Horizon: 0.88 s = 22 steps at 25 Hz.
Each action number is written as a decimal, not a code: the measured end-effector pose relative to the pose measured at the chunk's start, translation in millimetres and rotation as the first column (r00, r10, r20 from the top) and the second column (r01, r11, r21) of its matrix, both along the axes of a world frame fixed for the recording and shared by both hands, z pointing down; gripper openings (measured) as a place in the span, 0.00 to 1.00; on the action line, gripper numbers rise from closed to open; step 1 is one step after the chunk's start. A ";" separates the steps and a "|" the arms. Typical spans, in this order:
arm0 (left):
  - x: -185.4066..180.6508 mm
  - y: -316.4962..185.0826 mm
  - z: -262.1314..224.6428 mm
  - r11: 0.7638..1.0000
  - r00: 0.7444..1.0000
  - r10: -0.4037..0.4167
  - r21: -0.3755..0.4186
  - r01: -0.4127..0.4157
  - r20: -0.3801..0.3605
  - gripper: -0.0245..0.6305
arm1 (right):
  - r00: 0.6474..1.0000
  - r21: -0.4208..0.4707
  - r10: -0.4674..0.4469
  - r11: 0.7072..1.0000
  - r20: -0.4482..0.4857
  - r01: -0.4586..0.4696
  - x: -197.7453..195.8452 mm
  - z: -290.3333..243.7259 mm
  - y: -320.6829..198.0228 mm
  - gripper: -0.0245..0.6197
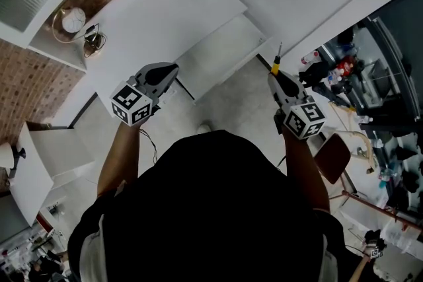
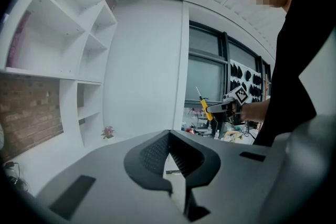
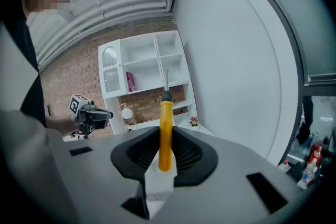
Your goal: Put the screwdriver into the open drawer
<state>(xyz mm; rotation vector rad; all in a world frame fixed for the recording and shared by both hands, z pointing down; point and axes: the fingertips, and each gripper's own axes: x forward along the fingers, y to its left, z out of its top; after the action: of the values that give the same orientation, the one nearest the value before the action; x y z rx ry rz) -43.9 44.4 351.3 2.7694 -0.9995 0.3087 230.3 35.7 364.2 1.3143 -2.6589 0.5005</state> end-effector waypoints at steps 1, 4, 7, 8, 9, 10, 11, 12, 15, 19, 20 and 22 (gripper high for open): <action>-3.6 -3.5 0.2 1.000 1.000 0.000 0.001 0.000 -0.001 0.06 | 1.000 0.000 0.001 1.000 -0.001 -0.001 -3.2 0.3 -2.8 0.17; -12.0 -13.1 1.1 1.000 1.000 0.002 -0.001 -0.002 -0.007 0.06 | 1.000 -0.001 0.003 1.000 -0.004 -0.003 -11.3 0.9 -10.5 0.17; -20.2 -22.0 4.1 1.000 1.000 0.007 -0.006 -0.007 -0.013 0.06 | 1.000 0.001 0.005 1.000 -0.009 -0.005 -20.5 0.9 -18.4 0.17; -22.8 -24.4 5.4 1.000 1.000 0.009 -0.007 -0.009 -0.015 0.06 | 1.000 0.001 0.006 1.000 -0.010 -0.006 -23.4 0.9 -20.5 0.17; -25.3 -26.6 6.5 1.000 1.000 0.011 -0.009 -0.011 -0.017 0.06 | 1.000 0.000 0.008 1.000 -0.011 -0.008 -26.1 1.1 -22.5 0.17; -27.9 -28.8 7.4 1.000 1.000 0.014 -0.011 -0.014 -0.018 0.06 | 1.000 0.000 0.009 1.000 -0.013 -0.009 -28.7 1.3 -24.6 0.17; -30.5 -30.9 8.1 1.000 1.000 0.015 -0.012 -0.016 -0.020 0.06 | 1.000 -0.001 0.010 1.000 -0.015 -0.010 -31.1 1.5 -26.7 0.17; -33.4 -32.8 8.8 1.000 1.000 0.017 -0.013 -0.017 -0.020 0.06 | 1.000 -0.001 0.012 1.000 -0.017 -0.012 -33.5 1.8 -28.6 0.17; -43.5 -37.4 10.3 1.000 1.000 0.017 -0.013 -0.017 -0.022 0.06 | 1.000 0.000 0.016 1.000 -0.019 -0.016 -41.1 1.9 -32.4 0.17; -57.9 -41.1 9.9 1.000 0.999 0.008 -0.012 -0.009 -0.035 0.06 | 1.000 0.004 0.014 1.000 -0.024 -0.014 -53.5 0.2 -34.2 0.17; -60.1 -40.3 9.6 1.000 0.999 0.007 -0.013 -0.007 -0.038 0.06 | 1.000 0.005 0.012 1.000 -0.027 -0.011 -56.1 -0.9 -33.3 0.17; -63.0 -37.6 8.9 1.000 0.999 0.008 -0.012 -0.009 -0.042 0.06 | 0.999 0.007 0.006 1.000 -0.032 -0.006 -60.1 -3.7 -30.3 0.17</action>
<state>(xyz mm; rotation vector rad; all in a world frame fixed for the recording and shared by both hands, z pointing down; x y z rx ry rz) -106.9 6.8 360.3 2.7578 -0.9728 0.2560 170.2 5.4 360.5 1.3213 -2.6340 0.4676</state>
